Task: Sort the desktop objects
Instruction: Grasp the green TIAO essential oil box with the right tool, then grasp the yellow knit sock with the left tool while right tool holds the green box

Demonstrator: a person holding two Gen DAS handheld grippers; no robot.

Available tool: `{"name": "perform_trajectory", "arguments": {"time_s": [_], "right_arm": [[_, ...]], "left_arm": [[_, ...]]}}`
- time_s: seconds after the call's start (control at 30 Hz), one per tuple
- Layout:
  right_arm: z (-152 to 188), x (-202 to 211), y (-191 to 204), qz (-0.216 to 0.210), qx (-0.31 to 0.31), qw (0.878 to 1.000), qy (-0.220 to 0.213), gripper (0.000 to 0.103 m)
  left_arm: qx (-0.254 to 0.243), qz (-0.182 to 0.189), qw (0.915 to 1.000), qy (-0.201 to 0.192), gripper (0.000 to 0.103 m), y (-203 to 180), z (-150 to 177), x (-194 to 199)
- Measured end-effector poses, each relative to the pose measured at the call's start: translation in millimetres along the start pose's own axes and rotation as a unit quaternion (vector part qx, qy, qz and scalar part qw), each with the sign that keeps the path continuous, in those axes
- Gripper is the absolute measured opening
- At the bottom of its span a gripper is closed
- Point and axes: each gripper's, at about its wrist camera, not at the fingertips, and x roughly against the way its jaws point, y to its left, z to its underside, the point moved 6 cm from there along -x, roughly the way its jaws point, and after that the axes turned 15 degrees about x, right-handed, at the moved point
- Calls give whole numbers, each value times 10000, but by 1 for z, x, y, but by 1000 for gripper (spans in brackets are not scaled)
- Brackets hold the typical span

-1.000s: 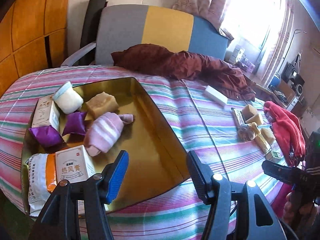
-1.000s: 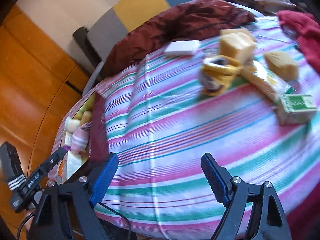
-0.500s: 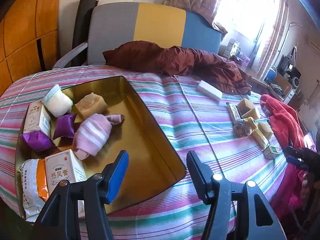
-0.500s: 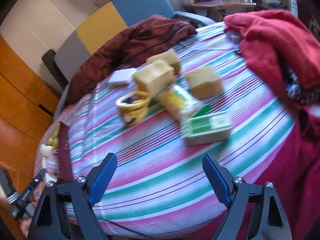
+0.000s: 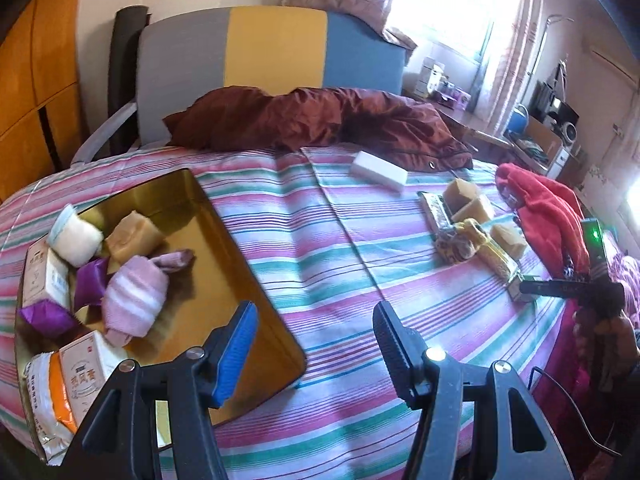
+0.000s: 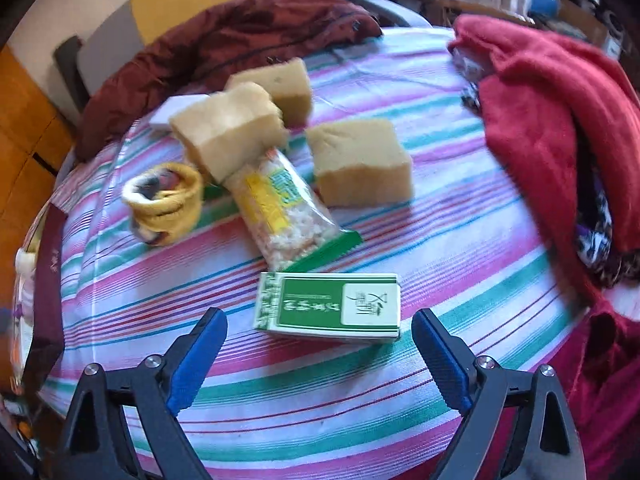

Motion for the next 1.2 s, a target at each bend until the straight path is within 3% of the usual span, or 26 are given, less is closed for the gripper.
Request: {"name": "perform_trajectory", "arguments": {"time_s": [0.13, 0.3, 0.37, 0.4, 0.63, 0.97, 1.2], "right_arm": [[-3, 2, 0, -68, -2, 9999, -127, 94], [-3, -3, 4, 149, 109, 9998, -4, 94], [-4, -7, 6, 149, 155, 9998, 57, 86], [-4, -9, 5, 201, 154, 9996, 91, 74], [-5, -4, 11, 355, 431, 9984, 8, 74], [-14, 16, -5, 350, 36, 9983, -458, 74], [-22, 19, -9, 277, -79, 9976, -630, 74]], "left_arm": [[-155, 97, 9998, 97, 61, -17, 0, -8], [-334, 271, 9989, 176, 61, -43, -5, -17], [-450, 325, 9982, 217, 61, -54, -5, -22], [-477, 379, 9978, 273, 61, -60, -5, -25], [-536, 647, 9942, 670, 61, -89, 0, -52], [-375, 1122, 9846, 1285, 61, -133, 2, -88], [-120, 1330, 9802, 1465, 70, -161, -8, -119]]}}
